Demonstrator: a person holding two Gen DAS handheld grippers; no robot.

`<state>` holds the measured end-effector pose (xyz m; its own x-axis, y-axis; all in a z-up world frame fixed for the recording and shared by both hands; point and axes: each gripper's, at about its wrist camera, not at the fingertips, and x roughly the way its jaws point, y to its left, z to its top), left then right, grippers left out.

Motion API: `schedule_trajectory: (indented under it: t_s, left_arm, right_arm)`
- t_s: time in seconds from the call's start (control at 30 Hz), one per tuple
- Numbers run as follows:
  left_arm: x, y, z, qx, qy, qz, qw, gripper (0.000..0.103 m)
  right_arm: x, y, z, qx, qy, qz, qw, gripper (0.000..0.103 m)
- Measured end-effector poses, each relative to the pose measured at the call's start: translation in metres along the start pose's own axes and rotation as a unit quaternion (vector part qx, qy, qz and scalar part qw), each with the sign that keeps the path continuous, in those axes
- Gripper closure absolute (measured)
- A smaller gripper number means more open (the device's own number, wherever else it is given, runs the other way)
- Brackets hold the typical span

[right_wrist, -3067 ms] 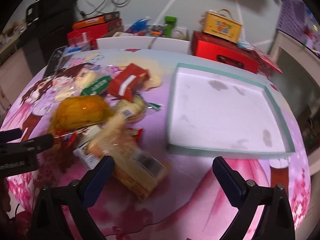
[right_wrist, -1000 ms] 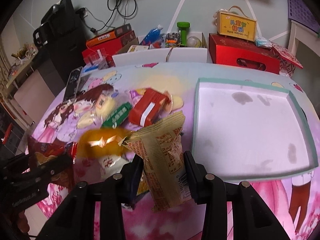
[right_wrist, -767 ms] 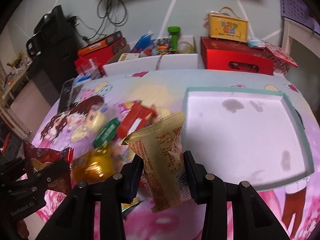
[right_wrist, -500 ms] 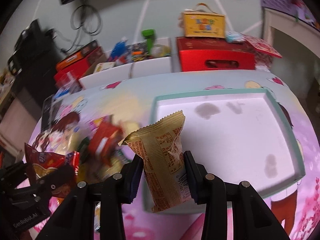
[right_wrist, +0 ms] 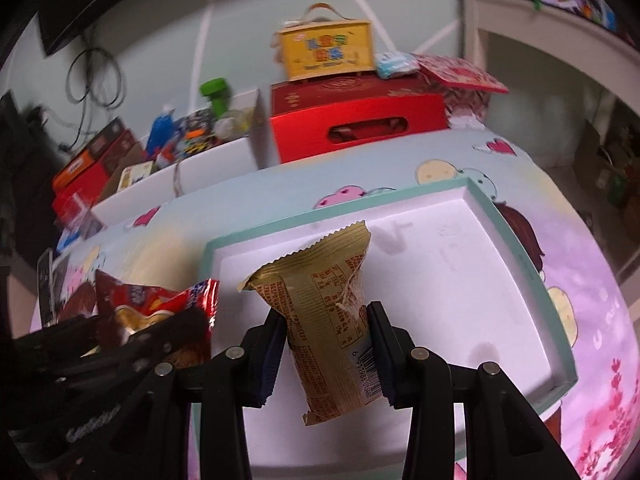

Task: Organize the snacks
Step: 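Carry both bags over the white tray and open both tools to drop them, then move both tools back toward the snack pile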

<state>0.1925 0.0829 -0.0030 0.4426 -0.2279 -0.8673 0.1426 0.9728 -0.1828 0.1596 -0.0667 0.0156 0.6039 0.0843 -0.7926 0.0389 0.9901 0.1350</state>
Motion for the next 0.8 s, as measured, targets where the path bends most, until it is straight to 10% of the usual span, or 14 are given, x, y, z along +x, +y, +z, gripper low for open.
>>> schedule_trajectory:
  t_s: [0.3,0.47,0.6,0.8]
  left_arm:
    - [0.038,-0.021,0.028,0.021,0.015,-0.002,0.9997,0.052]
    - [0.041,-0.025,0.029,0.023,0.015,0.010,0.9996,0.019]
    - [0.034,-0.022,0.029,0.016,0.013,0.011,0.9997,0.017]
    - [0.010,-0.012,0.026,0.006,-0.008,0.024,0.9997,0.011]
  right_arm:
    - [0.012,-0.034,0.009,0.044,0.000,-0.044,0.998,0.060]
    - [0.011,-0.047,0.009,0.058,0.001,-0.067,0.996,0.058]
    - [0.009,-0.044,0.010,0.050,0.002,-0.069,0.996,0.057]
    - [0.004,-0.038,0.009,0.032,-0.001,-0.083,0.996,0.037]
